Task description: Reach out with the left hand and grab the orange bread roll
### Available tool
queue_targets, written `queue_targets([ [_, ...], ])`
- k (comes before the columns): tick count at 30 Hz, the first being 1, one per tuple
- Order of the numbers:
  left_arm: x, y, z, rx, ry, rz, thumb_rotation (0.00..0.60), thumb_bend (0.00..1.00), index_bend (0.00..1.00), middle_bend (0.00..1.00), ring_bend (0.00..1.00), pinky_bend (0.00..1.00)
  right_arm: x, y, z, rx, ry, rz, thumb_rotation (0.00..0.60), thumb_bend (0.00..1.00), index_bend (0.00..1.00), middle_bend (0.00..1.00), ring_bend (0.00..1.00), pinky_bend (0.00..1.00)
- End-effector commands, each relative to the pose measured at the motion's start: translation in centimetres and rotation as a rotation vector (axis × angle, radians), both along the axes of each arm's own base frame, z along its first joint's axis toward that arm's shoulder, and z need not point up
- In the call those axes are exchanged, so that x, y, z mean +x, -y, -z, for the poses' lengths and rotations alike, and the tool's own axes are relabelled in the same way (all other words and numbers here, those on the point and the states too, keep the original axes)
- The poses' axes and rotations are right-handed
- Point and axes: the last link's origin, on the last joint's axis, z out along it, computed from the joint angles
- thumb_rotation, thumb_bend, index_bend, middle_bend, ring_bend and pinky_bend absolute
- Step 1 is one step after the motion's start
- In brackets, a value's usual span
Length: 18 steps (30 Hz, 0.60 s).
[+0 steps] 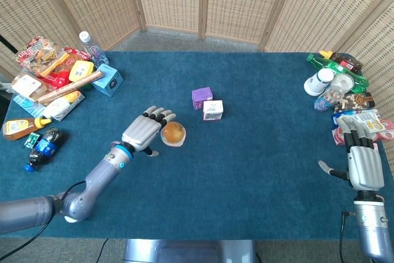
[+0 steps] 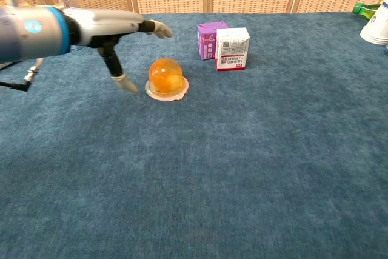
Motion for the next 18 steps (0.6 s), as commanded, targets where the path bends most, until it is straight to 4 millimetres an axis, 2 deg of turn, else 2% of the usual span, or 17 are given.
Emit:
queue_targets([
  [1, 1.6, -0.6, 1.7, -0.022, -0.042, -0.008, 0.600, 0.08, 0.04, 0.00, 0.00, 0.00, 0.0, 0.0, 0.0, 0.000, 0.002, 0.001, 0.600, 0.00, 0.00, 0.00, 0.00, 0.00],
  [13, 2.7, -2.0, 3.6, -0.028, -0.097, -0.071, 0.600, 0.08, 0.08, 0.00, 0.00, 0.02, -0.1, 0.1, 0.0, 0.003, 0.013, 0.004, 0.600, 0.00, 0.00, 0.00, 0.00, 0.00],
  [17, 3.3, -2.6, 4.3, -0.021, -0.105, -0.079, 0.600, 0.08, 0.10, 0.00, 0.00, 0.08, -0.1, 0.1, 0.0, 0.003, 0.014, 0.003, 0.600, 0.00, 0.00, 0.00, 0.00, 0.00],
  [18, 3.4, -2.7, 4.4, -0.016, -0.108, -0.076, 0.600, 0.08, 0.13, 0.00, 0.00, 0.13, -0.1, 0.1, -0.1, 0.003, 0.015, 0.004, 0.600, 0.00, 0.00, 0.00, 0.00, 0.00],
])
